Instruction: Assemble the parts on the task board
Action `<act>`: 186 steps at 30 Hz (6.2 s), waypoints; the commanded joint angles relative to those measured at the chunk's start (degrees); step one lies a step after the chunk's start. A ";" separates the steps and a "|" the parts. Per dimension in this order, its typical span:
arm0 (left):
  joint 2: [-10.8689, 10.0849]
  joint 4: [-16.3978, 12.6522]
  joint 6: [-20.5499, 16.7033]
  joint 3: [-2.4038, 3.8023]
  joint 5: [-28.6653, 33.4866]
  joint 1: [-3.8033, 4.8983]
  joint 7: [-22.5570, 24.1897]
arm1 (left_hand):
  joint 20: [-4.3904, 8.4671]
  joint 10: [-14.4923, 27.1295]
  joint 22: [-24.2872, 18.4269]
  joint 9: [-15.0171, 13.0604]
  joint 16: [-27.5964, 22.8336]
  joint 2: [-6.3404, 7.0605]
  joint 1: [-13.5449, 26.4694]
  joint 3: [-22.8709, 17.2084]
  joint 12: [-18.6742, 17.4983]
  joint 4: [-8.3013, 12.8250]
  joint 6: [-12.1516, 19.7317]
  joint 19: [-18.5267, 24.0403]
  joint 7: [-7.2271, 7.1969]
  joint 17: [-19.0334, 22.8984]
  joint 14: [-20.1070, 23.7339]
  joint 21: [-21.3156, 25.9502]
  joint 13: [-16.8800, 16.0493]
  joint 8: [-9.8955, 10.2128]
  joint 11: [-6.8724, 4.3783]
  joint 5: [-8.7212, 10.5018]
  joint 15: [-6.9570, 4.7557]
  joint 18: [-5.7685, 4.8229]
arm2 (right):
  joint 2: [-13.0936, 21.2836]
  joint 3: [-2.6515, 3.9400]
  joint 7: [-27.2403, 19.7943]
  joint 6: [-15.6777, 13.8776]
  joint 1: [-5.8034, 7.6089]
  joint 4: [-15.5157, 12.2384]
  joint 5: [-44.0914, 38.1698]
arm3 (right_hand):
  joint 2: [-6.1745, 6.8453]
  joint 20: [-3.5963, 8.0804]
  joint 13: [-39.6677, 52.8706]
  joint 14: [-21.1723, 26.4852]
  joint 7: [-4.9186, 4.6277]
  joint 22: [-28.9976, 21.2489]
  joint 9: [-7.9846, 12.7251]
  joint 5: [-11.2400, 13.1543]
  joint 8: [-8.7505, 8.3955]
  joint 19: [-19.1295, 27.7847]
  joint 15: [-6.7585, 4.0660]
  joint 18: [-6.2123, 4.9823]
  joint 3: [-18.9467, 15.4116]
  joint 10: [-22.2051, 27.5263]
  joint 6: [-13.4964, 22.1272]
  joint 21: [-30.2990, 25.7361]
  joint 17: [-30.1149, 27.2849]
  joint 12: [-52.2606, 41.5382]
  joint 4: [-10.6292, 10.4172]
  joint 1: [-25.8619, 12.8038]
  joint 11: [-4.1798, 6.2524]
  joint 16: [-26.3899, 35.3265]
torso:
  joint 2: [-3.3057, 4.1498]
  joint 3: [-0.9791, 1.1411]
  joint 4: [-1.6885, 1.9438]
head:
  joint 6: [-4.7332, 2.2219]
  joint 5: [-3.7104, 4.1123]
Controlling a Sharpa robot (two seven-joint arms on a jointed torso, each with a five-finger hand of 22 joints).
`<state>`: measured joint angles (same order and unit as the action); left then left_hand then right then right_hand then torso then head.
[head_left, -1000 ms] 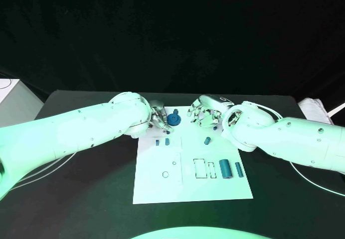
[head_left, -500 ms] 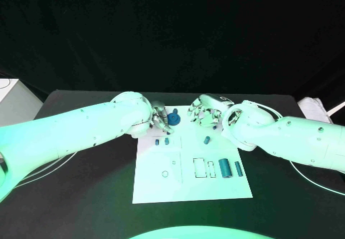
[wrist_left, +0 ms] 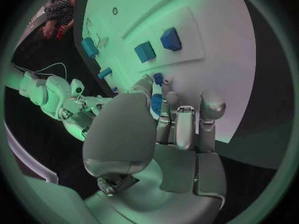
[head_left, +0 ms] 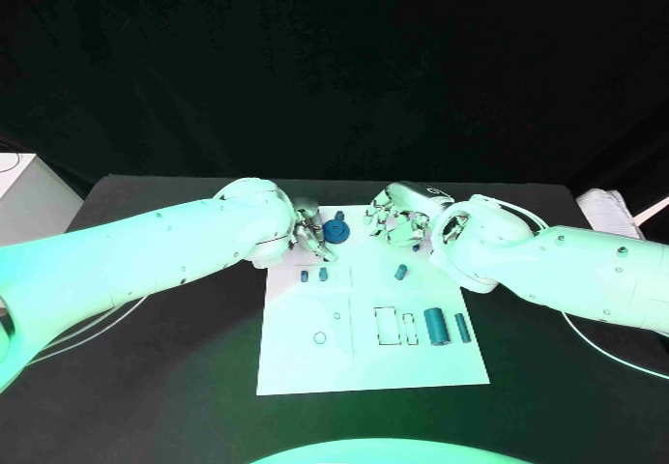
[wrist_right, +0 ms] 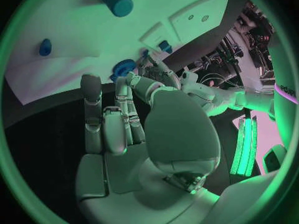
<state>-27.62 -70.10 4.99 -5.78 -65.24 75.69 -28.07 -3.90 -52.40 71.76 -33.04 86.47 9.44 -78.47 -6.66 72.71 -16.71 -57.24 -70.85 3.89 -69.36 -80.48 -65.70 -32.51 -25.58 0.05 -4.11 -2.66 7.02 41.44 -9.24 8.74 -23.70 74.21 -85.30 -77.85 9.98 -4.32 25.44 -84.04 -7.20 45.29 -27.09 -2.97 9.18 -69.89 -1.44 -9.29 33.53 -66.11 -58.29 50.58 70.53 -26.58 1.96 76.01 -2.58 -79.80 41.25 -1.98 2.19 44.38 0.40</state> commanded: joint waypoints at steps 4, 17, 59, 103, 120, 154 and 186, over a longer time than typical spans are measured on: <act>0.07 -0.36 1.55 0.01 -0.79 0.07 -0.13 | -0.06 0.19 0.00 -0.02 0.33 -0.13 -0.02 0.56 0.13 0.12 0.33 -0.39 0.01 -0.09 -0.41 -0.19 -0.08 -0.33 0.15 0.74 0.03 -0.52 | 0.08 0.02 -0.22 0.06 0.02 -0.05 0.00 | 0.33 0.05 0.08 -1.96 -0.04 -0.24 0.10 -0.06 -0.28 0.38 -0.27 0.37 0.21 0.40 -0.23 -0.45 -0.11 -0.29 -0.30 -0.27 0.09 0.17 | 0.00 -0.01 0.01 | 0.04 0.01; 0.96 0.58 1.29 -0.87 -0.68 0.02 0.63 | -0.02 0.62 0.36 0.61 0.22 -2.10 -7.52 -0.88 -0.26 0.95 0.44 -0.39 -0.16 -0.64 -0.51 -0.41 -0.38 -0.15 0.05 0.70 -0.07 -0.54 | 0.13 0.02 -0.36 0.09 0.02 -0.11 0.15 | 0.34 0.04 0.12 -1.93 -0.04 -0.33 0.11 -0.07 -0.31 0.44 -0.26 0.36 0.21 0.46 -0.22 -0.55 -0.20 -0.31 -0.32 -0.30 0.08 0.21 | 0.08 -0.06 -0.10 | 0.05 0.09; -0.36 -1.87 -3.91 -2.90 -5.64 0.00 11.67 | -0.96 2.36 0.21 5.71 -0.20 2.34 -11.19 -12.24 -1.05 3.32 5.99 0.88 2.46 -0.77 0.15 0.59 -0.30 7.75 1.65 0.60 1.30 -0.30 | 0.75 0.02 -0.27 0.00 0.02 -0.35 0.67 | 0.33 -0.01 0.44 -1.83 -0.10 -0.35 0.17 -0.16 -0.52 0.58 -0.21 0.35 0.23 0.74 -0.17 -0.74 -0.41 -0.55 -0.56 -0.57 0.02 0.33 | 0.00 -0.04 0.04 | -0.03 0.49; -0.75 -2.32 -4.21 -4.58 -12.73 0.01 18.63 | -1.00 1.18 3.15 5.48 0.35 5.34 -4.07 -32.09 -0.38 14.97 4.04 0.41 2.80 -3.94 -0.83 -2.42 -2.17 7.51 1.93 0.43 1.52 -0.65 | 1.15 0.02 -0.15 0.04 0.02 -0.46 1.02 | 0.37 -0.07 0.73 -1.80 -0.16 -0.28 0.24 -0.17 -0.75 0.60 -0.16 0.36 0.19 0.89 -0.07 -0.82 -0.44 -0.80 -0.88 -0.94 -0.04 0.33 | 0.00 0.01 0.03 | 0.09 0.62; -0.58 -2.09 -5.21 -5.29 -14.86 0.01 18.05 | -0.95 -0.39 4.35 5.16 0.70 4.55 -2.33 -32.32 0.27 15.51 2.05 -1.35 2.61 -5.76 -1.93 -4.18 -3.68 6.91 1.72 0.44 1.33 -1.14 | 1.40 0.02 -0.09 0.02 0.02 -0.52 1.09 | 0.36 -0.09 0.83 -1.81 -0.17 -0.21 0.25 -0.19 -0.81 0.58 -0.14 0.37 0.16 0.94 -0.08 -0.80 -0.40 -0.89 -1.03 -1.10 -0.05 0.30 | 0.02 -0.02 -0.01 | 0.20 0.67; -2.98 -2.99 -16.93 -5.30 -8.44 -0.13 24.61 | -0.69 -8.06 6.60 4.99 1.71 2.73 -1.22 -33.96 2.22 16.75 -1.46 -5.04 2.42 -11.38 -5.21 -7.71 -10.74 6.85 1.86 0.32 1.29 -2.09 | 2.14 0.02 -0.21 -0.78 0.01 -0.75 1.09 | 0.35 -0.12 0.99 -1.66 -0.13 -0.50 0.24 -0.29 -0.84 0.75 -0.13 0.30 0.19 1.04 -0.18 -1.15 -1.00 -1.01 -1.14 -1.17 -0.03 0.61 | 0.02 -0.03 0.02 | 0.05 0.66; -9.36 -5.45 -24.97 -4.36 9.22 -3.54 36.54 | -0.84 -7.76 6.62 5.17 1.53 2.90 0.05 -33.61 1.79 16.43 -1.04 -5.12 2.50 -10.96 -5.02 -7.73 -10.36 7.60 1.99 0.48 1.45 -2.13 | 3.37 0.04 -0.53 -2.65 0.01 -0.92 2.94 | 0.39 -0.13 1.05 -1.64 -0.15 -0.62 0.25 -0.34 -0.87 0.83 -0.12 0.28 0.18 1.10 -0.21 -1.30 -1.03 -1.05 -1.19 -1.23 -0.05 0.62 | 0.01 -0.05 0.00 | 0.08 0.31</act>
<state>-36.98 -75.40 -18.29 -10.20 -58.12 72.35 3.90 -4.71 -60.42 74.91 -27.82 88.08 12.32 -79.03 -40.29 74.73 -0.06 -58.45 -75.77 6.12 -74.92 -83.65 -73.43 -42.91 -18.14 1.84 -3.51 -1.32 5.23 44.77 -9.23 8.69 -25.93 74.21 -86.10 -74.82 10.19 -4.31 26.40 -84.04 -7.20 44.73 -26.91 -2.97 8.52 -69.47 -1.44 -9.30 33.69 -65.40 -58.29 49.48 69.58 -27.42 1.16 75.33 -2.47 -79.46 41.25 -2.02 2.22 44.45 0.74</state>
